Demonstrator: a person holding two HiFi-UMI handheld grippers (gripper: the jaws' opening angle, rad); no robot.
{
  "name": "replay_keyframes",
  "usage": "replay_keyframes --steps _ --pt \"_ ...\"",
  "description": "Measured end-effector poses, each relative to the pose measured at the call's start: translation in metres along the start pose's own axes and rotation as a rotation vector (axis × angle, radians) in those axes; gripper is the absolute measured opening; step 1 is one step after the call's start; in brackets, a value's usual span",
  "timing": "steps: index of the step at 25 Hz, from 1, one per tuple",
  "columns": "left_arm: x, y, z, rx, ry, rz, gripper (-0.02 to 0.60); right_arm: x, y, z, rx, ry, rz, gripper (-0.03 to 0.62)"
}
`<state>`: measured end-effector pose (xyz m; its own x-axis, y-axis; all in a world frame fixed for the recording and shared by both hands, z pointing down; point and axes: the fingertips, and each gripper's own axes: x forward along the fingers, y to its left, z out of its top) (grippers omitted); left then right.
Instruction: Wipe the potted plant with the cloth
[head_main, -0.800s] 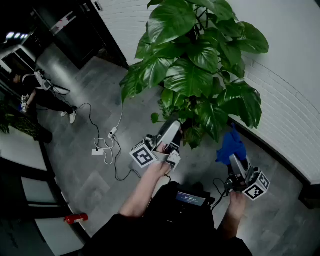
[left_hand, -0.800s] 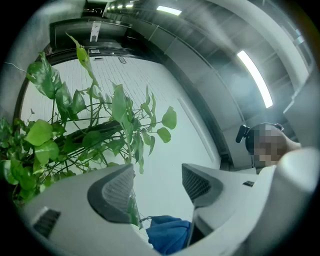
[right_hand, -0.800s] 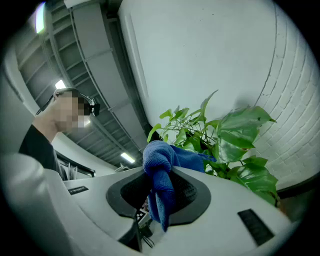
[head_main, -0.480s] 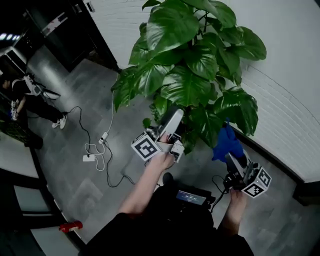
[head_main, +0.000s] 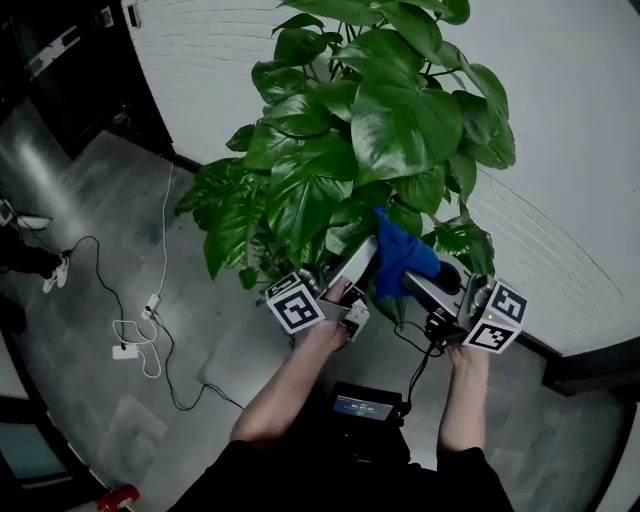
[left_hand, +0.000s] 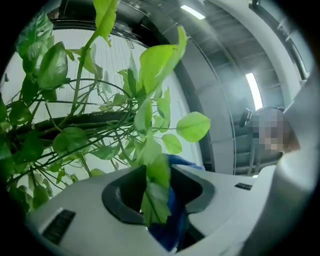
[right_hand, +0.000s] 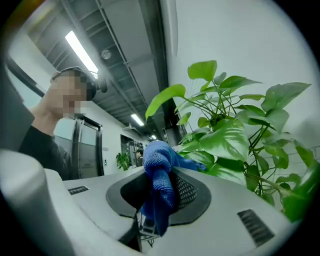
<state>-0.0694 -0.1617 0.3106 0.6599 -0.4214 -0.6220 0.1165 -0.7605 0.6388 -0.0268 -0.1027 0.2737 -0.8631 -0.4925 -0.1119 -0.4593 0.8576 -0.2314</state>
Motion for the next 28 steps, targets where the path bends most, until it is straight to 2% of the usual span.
replay_keyframes --steps 2,5,8,10,12,14,18,22,25,28 --pt "-0.002 0.005 0.004 -0.007 0.004 -0.011 0.125 0.017 -0.025 0.009 0.014 -0.011 -0.066 0.098" --pt "-0.004 0.015 0.004 -0.026 0.002 -0.009 0.089 0.007 -0.077 0.041 -0.028 -0.094 -0.282 0.097" --pt "-0.006 0.02 0.002 -0.023 0.001 -0.001 0.087 -0.015 -0.099 0.079 -0.228 -0.147 -0.459 0.097" --pt "-0.006 0.023 0.002 -0.008 -0.001 0.003 0.087 -0.017 -0.104 0.085 -0.345 -0.119 -0.488 0.097" --pt "-0.005 0.024 0.005 0.0 -0.018 0.005 0.087 -0.005 -0.11 0.066 -0.357 -0.042 -0.428 0.097" --pt "-0.002 0.023 0.006 0.001 -0.044 0.005 0.087 0.007 -0.114 0.035 -0.297 0.037 -0.319 0.097" --pt "-0.001 0.017 0.003 -0.003 -0.086 -0.012 0.087 0.006 -0.106 -0.015 -0.135 0.043 -0.142 0.097" --pt "0.003 0.006 0.007 -0.012 -0.124 -0.049 0.087 -0.001 -0.086 -0.048 -0.049 0.046 -0.033 0.097" --pt "0.011 0.007 0.005 0.001 -0.118 -0.045 0.087 -0.008 -0.07 -0.074 -0.021 0.093 0.046 0.097" --pt "0.014 0.011 0.002 0.016 -0.107 -0.03 0.087 -0.029 -0.06 -0.094 -0.007 0.148 0.089 0.097"
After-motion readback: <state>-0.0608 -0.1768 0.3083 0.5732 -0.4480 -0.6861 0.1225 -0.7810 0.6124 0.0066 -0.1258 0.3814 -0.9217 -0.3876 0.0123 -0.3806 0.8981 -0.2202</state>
